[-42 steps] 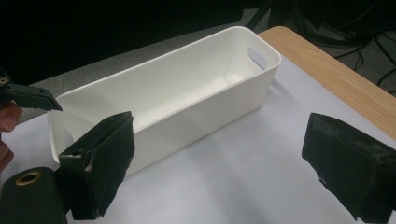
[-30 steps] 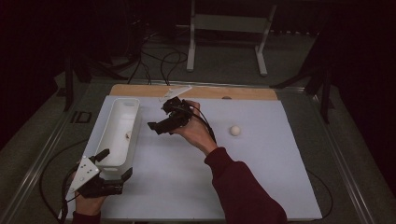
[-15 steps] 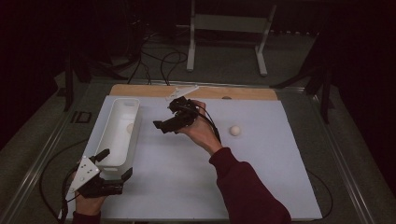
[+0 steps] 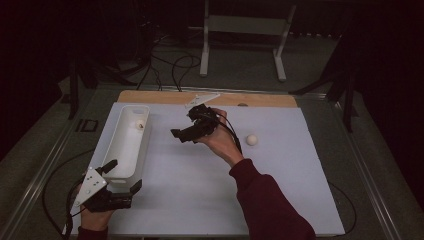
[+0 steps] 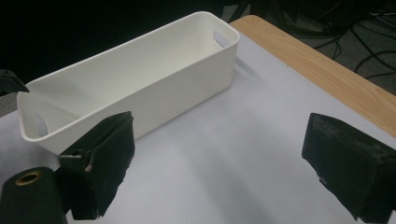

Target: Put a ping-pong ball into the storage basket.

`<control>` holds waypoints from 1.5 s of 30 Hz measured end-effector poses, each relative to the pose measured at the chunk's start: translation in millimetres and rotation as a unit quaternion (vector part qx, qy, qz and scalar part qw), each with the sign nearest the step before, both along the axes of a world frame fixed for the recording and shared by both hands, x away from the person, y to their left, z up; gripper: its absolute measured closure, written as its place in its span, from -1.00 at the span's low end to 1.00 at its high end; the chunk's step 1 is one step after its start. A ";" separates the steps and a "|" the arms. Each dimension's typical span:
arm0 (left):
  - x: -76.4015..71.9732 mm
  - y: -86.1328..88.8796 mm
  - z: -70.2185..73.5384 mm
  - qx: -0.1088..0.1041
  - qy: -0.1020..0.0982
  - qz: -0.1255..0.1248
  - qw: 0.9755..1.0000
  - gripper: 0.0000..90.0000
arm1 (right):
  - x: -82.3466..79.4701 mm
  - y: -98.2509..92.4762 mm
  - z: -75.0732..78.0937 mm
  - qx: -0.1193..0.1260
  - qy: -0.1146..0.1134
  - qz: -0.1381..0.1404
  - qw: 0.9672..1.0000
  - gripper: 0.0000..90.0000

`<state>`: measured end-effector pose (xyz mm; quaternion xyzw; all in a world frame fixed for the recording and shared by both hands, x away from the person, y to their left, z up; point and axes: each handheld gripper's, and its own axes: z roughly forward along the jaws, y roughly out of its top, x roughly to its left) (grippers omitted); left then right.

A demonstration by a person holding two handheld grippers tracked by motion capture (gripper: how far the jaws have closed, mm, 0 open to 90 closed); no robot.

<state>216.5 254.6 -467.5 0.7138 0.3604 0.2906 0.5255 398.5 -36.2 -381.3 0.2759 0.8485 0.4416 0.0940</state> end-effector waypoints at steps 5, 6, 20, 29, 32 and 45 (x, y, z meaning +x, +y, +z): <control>0.1 0.0 0.0 0.000 0.000 0.000 1.000 -1.00 | 1.4 -5.5 -3.0 -0.001 0.003 -0.006 1.000 -0.80; 0.1 0.0 0.0 0.001 0.000 0.000 1.000 -1.00 | 1.7 -6.6 -3.4 -0.001 0.004 -0.006 1.000 -0.80; 0.3 -0.8 -0.2 0.001 0.000 -0.002 1.000 -1.00 | 3.2 -20.0 -9.8 -0.005 0.007 -0.017 1.000 -0.80; 0.3 -1.3 -0.5 0.000 0.001 -0.002 1.000 -1.00 | 3.6 -27.1 -12.2 -0.008 0.008 -0.023 1.000 -0.81; 0.3 -1.1 -0.6 0.001 0.002 -0.003 1.000 -1.00 | 4.4 -30.2 -13.7 -0.010 0.009 -0.025 1.000 -0.81; 0.6 -2.0 -1.0 0.000 0.003 -0.002 1.000 -1.00 | 5.3 -40.2 -16.9 -0.015 0.010 -0.033 0.999 -0.81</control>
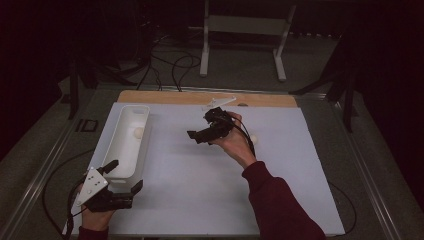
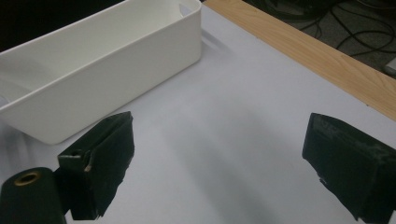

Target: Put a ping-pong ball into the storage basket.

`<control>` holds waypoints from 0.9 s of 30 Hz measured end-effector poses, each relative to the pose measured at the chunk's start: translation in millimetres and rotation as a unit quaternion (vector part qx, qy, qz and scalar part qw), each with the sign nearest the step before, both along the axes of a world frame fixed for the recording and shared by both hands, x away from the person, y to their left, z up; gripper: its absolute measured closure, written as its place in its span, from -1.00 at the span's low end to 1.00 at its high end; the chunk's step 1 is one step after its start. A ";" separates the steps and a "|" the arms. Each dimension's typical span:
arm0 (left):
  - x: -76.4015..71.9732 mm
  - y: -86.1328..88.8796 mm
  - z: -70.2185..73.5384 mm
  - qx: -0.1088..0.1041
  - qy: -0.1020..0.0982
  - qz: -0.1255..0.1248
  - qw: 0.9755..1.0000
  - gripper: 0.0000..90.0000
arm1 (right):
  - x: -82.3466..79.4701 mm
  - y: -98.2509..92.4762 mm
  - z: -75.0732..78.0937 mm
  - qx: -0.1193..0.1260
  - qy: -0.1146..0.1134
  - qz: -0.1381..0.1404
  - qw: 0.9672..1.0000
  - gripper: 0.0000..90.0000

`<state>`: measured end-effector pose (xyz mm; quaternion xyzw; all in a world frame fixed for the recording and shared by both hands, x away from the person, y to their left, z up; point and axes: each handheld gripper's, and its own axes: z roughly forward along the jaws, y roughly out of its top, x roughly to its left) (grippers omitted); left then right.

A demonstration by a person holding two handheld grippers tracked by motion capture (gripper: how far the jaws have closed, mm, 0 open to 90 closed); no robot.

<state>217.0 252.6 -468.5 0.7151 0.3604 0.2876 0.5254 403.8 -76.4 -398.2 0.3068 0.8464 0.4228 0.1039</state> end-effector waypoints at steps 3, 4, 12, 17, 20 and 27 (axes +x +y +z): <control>0.1 -0.2 -0.1 0.000 0.000 0.000 1.000 -1.00 | 0.2 -2.5 -0.6 0.000 0.001 -0.003 1.000 -0.81; 0.1 -0.2 -0.1 0.000 0.000 0.000 1.000 -1.00 | 0.5 -3.4 -0.8 0.000 0.001 -0.004 1.000 -0.81; 0.0 0.1 0.0 0.000 0.001 0.000 1.000 -1.00 | 1.9 -10.5 -1.9 0.002 0.002 -0.010 1.000 -0.81; -0.1 0.4 0.1 0.000 0.000 0.000 1.000 -1.00 | 2.6 -14.9 -3.1 0.000 0.001 -0.014 1.000 -0.81; -0.1 0.2 0.0 0.000 0.000 0.000 1.000 -1.00 | 2.6 -17.4 -4.0 -0.001 0.004 -0.017 1.000 -0.81; -0.1 0.4 0.1 0.000 0.000 0.000 1.000 -1.00 | 4.1 -23.1 -7.0 0.000 0.007 -0.023 1.000 -0.81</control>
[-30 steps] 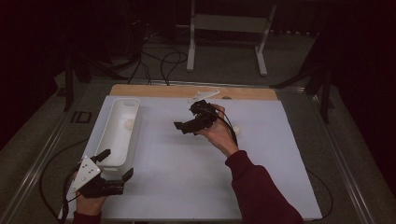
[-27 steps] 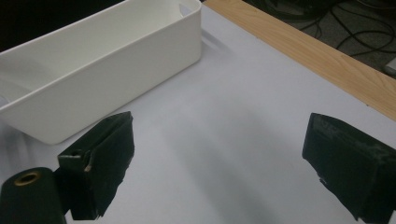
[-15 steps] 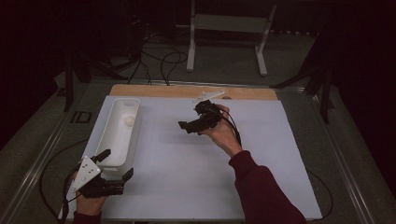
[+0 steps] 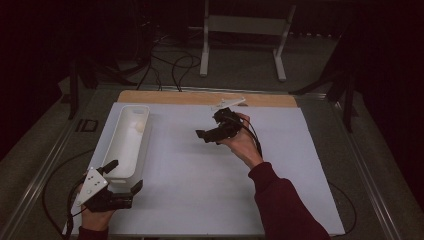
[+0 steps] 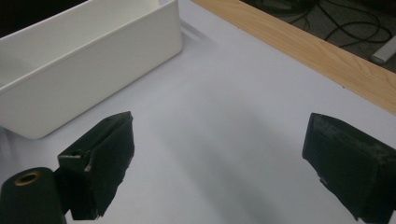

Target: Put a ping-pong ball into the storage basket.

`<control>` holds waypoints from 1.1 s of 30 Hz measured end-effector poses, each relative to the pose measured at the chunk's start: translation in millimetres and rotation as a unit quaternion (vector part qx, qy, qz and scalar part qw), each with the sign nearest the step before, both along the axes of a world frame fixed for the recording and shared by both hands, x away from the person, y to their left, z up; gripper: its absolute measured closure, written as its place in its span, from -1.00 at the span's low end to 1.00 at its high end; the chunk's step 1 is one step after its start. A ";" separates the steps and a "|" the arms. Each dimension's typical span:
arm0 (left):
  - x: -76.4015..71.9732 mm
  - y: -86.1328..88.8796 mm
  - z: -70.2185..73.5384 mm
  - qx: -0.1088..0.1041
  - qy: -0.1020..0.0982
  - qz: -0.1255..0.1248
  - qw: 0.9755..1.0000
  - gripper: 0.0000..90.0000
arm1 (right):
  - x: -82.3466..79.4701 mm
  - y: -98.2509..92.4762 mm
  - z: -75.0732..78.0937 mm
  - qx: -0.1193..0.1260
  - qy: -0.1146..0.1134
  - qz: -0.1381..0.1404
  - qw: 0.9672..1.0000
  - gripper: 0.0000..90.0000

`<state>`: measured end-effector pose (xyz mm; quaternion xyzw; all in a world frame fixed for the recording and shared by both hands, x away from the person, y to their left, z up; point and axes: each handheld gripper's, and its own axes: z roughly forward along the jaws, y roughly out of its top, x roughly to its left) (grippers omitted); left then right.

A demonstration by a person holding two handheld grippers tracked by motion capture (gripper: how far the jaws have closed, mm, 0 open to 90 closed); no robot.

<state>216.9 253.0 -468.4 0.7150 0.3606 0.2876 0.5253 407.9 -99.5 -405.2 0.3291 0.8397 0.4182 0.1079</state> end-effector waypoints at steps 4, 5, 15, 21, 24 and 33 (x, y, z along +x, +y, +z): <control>-0.1 -0.2 0.0 0.000 0.000 0.000 1.000 -1.00 | -0.2 -3.9 -1.7 -0.001 0.002 -0.005 1.000 -0.81; -0.1 -0.2 0.1 0.000 0.000 0.000 1.000 -1.00 | 0.1 -4.8 -2.0 -0.001 0.001 -0.005 1.000 -0.81; -0.1 -0.4 0.0 0.000 0.000 -0.001 1.000 -1.00 | 0.1 -13.2 -4.6 -0.004 0.003 -0.011 1.000 -0.81; 0.0 -0.6 -0.1 0.001 0.001 -0.001 1.000 -1.00 | 0.8 -20.3 -6.6 -0.007 0.005 -0.016 1.000 -0.81; 0.1 -0.8 -0.2 0.002 0.001 -0.001 1.000 -1.00 | 1.2 -23.1 -7.1 -0.009 0.005 -0.019 1.000 -0.81; 0.1 -1.0 -0.3 0.002 0.001 -0.002 1.000 -1.00 | 2.9 -32.9 -9.4 -0.017 0.008 -0.028 0.999 -0.81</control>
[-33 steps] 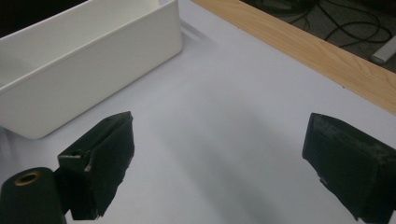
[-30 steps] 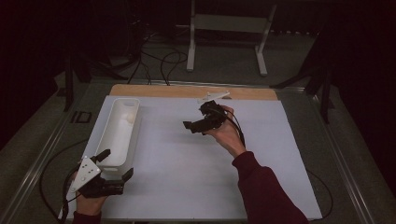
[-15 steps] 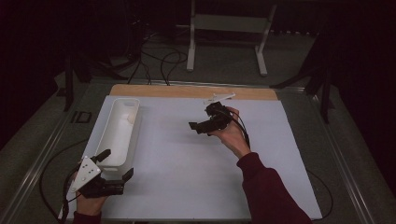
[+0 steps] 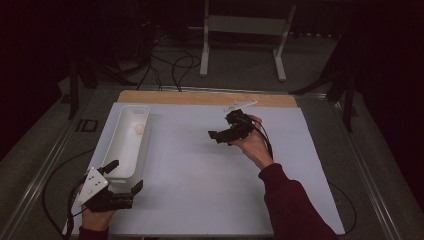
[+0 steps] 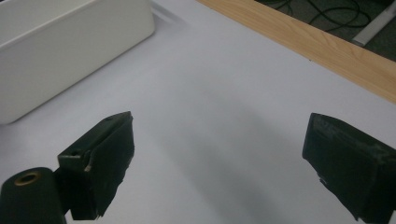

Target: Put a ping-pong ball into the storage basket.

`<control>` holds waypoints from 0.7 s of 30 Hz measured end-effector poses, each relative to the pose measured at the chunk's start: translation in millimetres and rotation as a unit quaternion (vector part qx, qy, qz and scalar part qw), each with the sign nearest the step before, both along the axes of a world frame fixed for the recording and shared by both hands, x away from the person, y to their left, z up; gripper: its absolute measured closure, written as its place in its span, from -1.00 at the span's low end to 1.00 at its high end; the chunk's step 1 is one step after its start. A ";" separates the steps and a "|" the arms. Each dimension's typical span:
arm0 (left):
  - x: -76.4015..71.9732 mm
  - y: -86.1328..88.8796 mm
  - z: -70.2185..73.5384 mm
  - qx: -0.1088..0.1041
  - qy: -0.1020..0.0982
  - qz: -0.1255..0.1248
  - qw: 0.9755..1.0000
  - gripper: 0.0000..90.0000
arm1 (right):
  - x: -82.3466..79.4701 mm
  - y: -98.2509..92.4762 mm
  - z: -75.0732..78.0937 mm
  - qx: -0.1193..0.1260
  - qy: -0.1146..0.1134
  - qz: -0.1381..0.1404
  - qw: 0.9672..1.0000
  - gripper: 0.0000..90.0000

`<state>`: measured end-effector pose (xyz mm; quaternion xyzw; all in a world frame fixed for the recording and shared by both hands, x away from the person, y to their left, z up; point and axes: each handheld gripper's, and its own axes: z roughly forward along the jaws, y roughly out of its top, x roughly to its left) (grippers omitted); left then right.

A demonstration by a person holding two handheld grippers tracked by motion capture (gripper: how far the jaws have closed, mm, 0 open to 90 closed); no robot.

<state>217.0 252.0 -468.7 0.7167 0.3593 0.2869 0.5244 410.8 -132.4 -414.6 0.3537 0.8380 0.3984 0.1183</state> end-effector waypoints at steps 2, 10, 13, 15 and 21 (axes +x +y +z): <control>0.1 -0.1 -0.1 0.001 0.001 0.000 1.000 -1.00 | 0.6 -2.1 -1.1 -0.002 0.001 -0.002 1.000 -0.81; 0.3 -0.4 -0.3 0.001 0.001 -0.001 1.000 -1.00 | 2.9 -11.1 -6.4 -0.003 0.008 -0.013 1.000 -0.81; 0.3 -0.4 -0.3 0.001 0.001 -0.001 1.000 -1.00 | 3.6 -14.4 -7.9 -0.004 0.009 -0.016 1.000 -0.81; 0.3 -0.3 -0.3 0.002 0.001 -0.001 1.000 -1.00 | 3.7 -15.9 -8.5 -0.005 0.010 -0.018 1.000 -0.81; 0.3 -0.4 -0.3 0.002 0.001 -0.001 1.000 -1.00 | 3.8 -19.3 -9.0 -0.006 0.009 -0.021 1.000 -0.81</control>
